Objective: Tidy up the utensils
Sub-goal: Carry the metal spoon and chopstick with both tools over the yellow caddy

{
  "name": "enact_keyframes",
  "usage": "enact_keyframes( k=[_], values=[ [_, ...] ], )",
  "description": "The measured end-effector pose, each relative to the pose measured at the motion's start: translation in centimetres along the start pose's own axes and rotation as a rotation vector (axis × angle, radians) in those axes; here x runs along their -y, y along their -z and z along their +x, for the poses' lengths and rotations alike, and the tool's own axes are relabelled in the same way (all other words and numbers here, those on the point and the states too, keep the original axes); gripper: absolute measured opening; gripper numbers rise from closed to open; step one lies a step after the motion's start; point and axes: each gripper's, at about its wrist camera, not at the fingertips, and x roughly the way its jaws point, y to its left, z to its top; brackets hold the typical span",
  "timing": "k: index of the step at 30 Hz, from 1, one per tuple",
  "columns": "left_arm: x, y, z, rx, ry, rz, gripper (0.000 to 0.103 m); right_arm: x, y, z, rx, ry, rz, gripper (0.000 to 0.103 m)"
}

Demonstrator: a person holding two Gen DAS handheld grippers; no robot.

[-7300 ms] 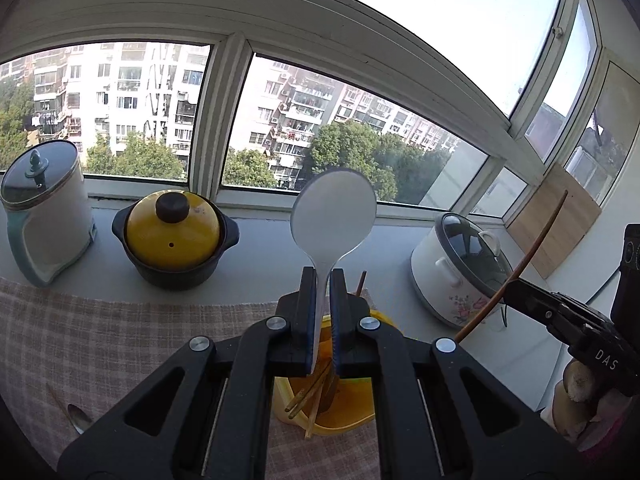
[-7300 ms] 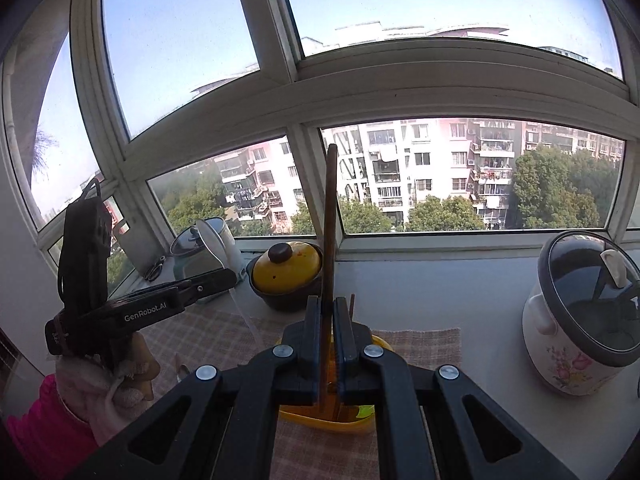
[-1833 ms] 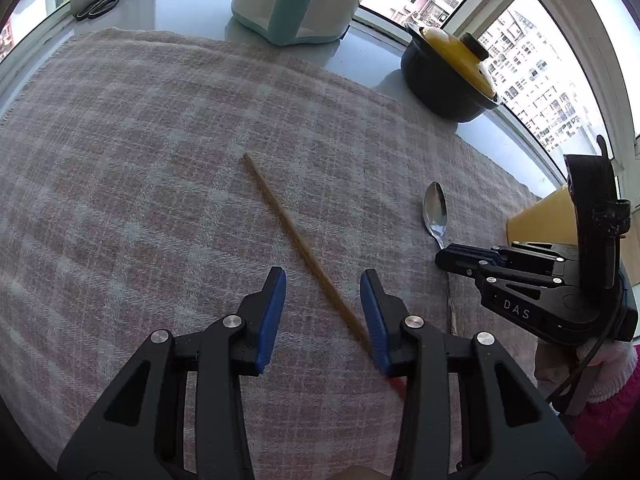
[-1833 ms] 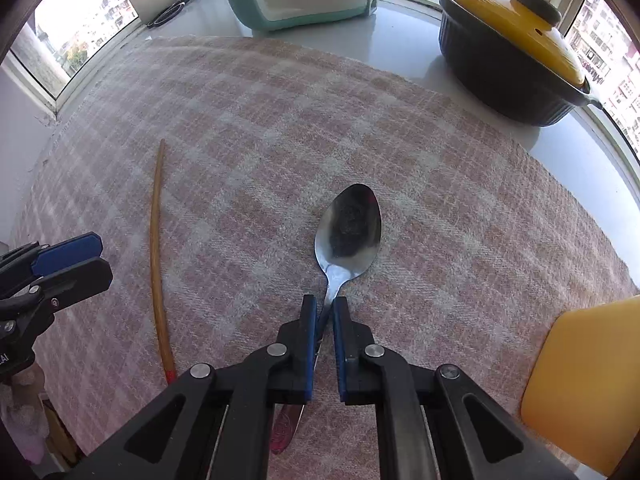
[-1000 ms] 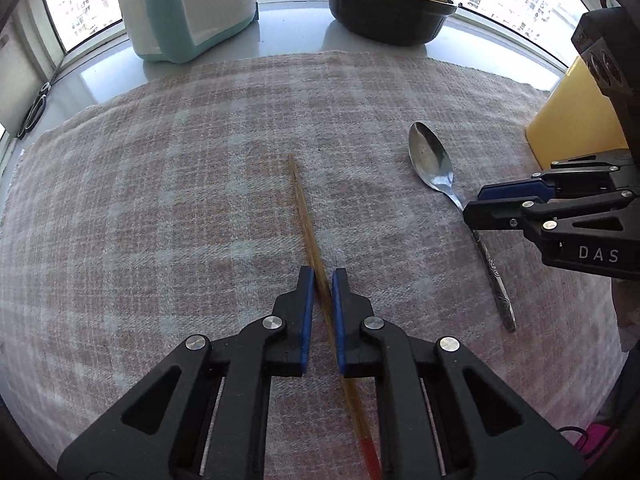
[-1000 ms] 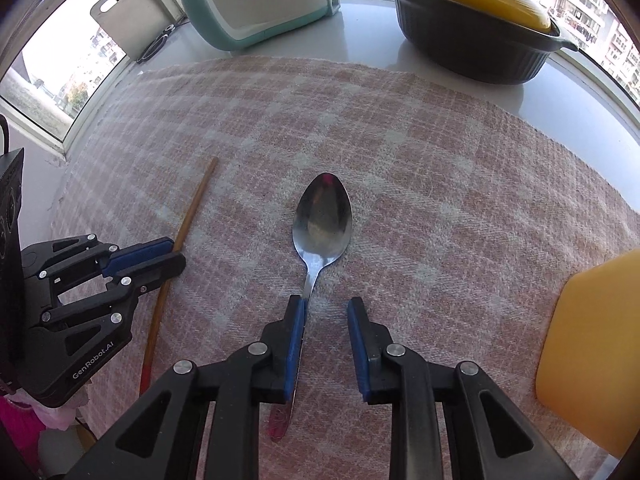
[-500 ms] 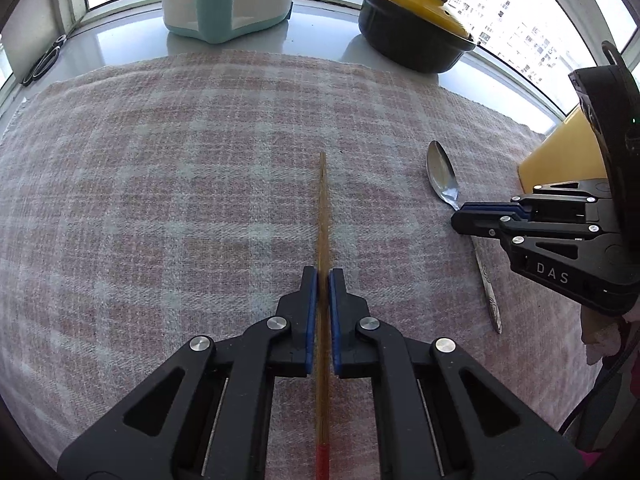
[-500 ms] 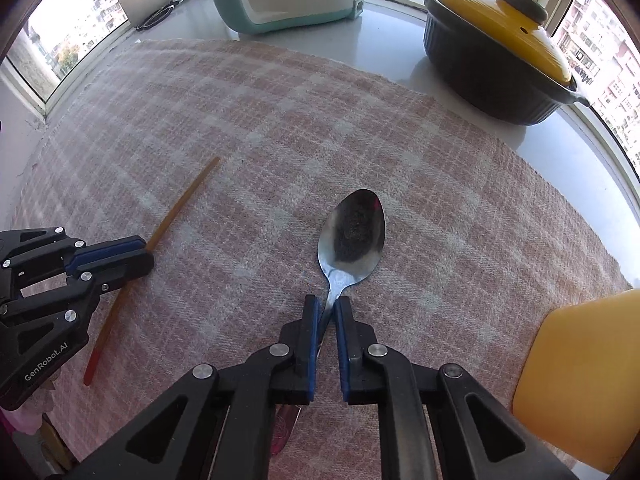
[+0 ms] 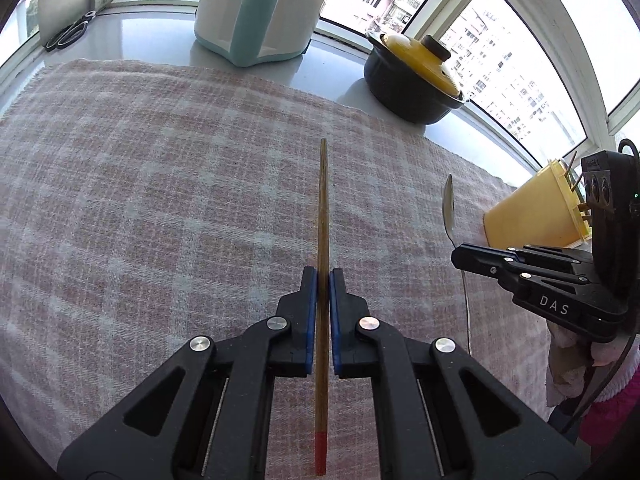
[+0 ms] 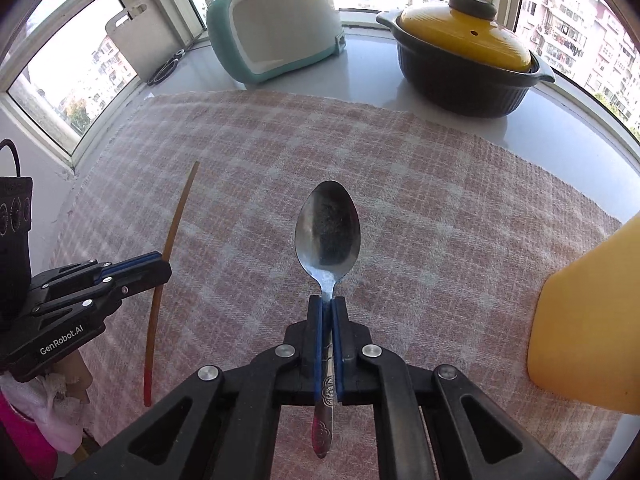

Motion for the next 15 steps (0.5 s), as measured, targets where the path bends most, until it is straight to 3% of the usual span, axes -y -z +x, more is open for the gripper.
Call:
enact_keyframes(
  k=[15],
  values=[
    [2.3,0.0,-5.7,0.135,0.035,0.001,0.004,-1.2,2.1,-6.2,0.175,0.011,-0.005,0.002]
  ],
)
